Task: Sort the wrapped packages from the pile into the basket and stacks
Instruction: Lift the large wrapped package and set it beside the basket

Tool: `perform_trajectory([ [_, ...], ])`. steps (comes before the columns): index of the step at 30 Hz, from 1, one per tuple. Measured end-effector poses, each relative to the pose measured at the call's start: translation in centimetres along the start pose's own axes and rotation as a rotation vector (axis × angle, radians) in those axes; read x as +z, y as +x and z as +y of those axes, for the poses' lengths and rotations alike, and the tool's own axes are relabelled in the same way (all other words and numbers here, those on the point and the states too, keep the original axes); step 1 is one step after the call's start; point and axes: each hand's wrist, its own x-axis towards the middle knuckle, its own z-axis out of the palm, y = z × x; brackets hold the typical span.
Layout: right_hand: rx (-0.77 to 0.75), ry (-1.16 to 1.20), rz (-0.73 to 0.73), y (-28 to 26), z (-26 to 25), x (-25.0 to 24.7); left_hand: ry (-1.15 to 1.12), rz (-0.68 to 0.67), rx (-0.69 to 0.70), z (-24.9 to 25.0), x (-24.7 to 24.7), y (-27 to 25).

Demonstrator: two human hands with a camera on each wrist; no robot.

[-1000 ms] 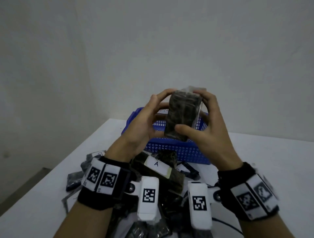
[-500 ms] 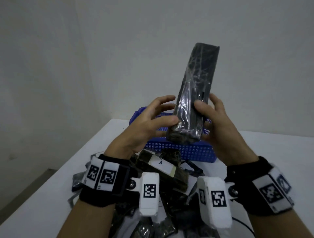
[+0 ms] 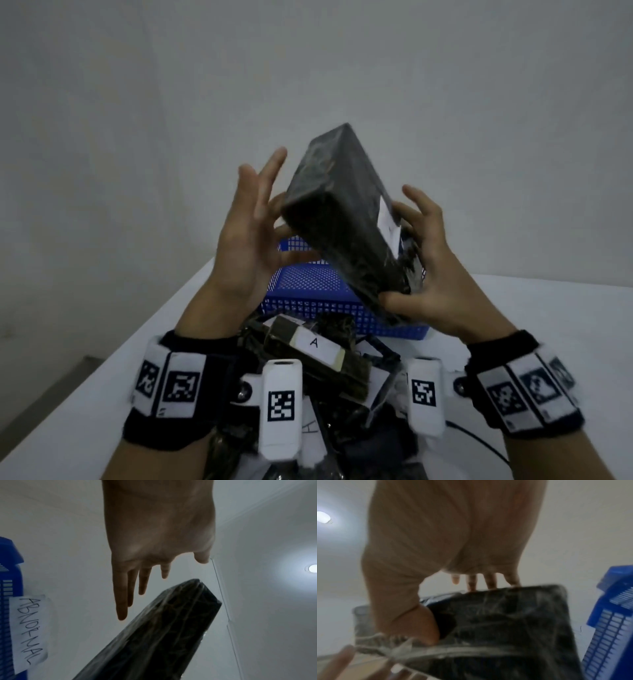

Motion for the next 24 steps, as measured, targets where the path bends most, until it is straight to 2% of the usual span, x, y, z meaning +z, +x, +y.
perform_trajectory([
  [4, -0.02, -0.11, -0.076, 0.0, 0.8, 0.4, -0.008, -0.015, -0.068, 0.3, 0.3, 0.0],
  [6, -0.011, -0.215, -0.012, 0.2, 1.2, 0.9, -0.011, 0.002, -0.037, 0.2, 0.1, 0.1],
  [8, 0.049, -0.289, 0.123, 0.3, 1.2, 1.4, -0.027, 0.033, 0.017, 0.2, -0.2, 0.3],
  [11, 0.224, -0.229, 0.307, 0.4, 1.5, 1.7, -0.01, 0.064, 0.093, 0.2, -0.5, 0.3],
  [15, 0.345, 0.058, 0.316, 0.5, 1.2, 1.1, 0.027, 0.028, 0.174, 0.1, -0.8, 0.2],
  [18, 0.248, 0.199, 0.341, 0.4, 0.6, 0.4, -0.1, -0.005, 0.181, 0.2, -1.0, 0.1],
  [21, 0.084, 0.111, 0.507, 0.2, -0.2, 0.3, -0.194, 0.11, 0.111, 0.1, -1.0, 0.5],
  [24, -0.036, 0.08, 0.69, 0.3, -0.7, 0.6, 0.04, 0.298, 0.01, -0.6, -1.4, 0.9],
])
